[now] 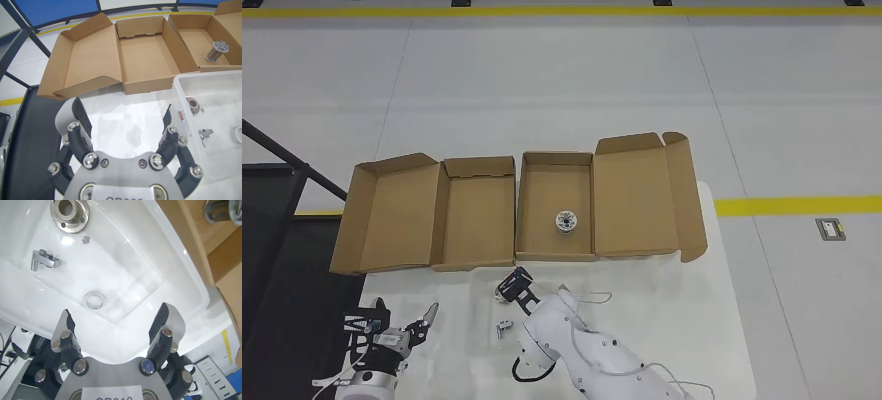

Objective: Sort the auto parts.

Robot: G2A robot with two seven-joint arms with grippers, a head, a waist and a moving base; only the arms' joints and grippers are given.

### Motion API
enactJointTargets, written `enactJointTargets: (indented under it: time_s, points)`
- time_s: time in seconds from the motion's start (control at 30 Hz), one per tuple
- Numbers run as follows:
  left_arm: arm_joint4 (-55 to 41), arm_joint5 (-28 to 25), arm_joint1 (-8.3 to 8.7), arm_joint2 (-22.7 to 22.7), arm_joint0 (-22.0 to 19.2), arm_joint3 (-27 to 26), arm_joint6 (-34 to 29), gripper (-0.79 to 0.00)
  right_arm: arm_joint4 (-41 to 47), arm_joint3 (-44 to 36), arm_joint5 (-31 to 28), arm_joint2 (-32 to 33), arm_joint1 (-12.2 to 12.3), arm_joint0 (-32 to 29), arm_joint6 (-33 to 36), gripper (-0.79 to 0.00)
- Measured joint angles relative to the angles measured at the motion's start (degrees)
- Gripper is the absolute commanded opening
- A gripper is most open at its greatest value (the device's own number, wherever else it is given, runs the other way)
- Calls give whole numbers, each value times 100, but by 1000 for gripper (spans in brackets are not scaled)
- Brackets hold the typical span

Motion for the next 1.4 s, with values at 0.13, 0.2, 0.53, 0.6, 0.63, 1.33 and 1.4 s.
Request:
enactJointTargets:
  time_s: [0.13,0.2,0.53,0.6,0.63,1.33,1.4]
  points:
    - [0,0,0,0,0,0,0,0,165,254,395,56,-92,51,-84,0]
    - [0,0,0,0,0,0,0,0,185,246,384,57,-89,51,-85,0]
    - [0,0,0,0,0,0,0,0,130,442,395,36,-124,-77,-328,0]
    - [0,0,0,0,0,0,0,0,197,524,574,71,-167,-93,-292,0]
    - [0,0,0,0,0,0,0,0,207,572,636,79,-186,-83,-265,0]
    - [0,0,0,0,0,0,0,0,685,1773,1262,245,-641,241,-314,-166]
    - [0,0,0,0,0,0,0,0,732,1868,1231,292,-662,265,-367,-172]
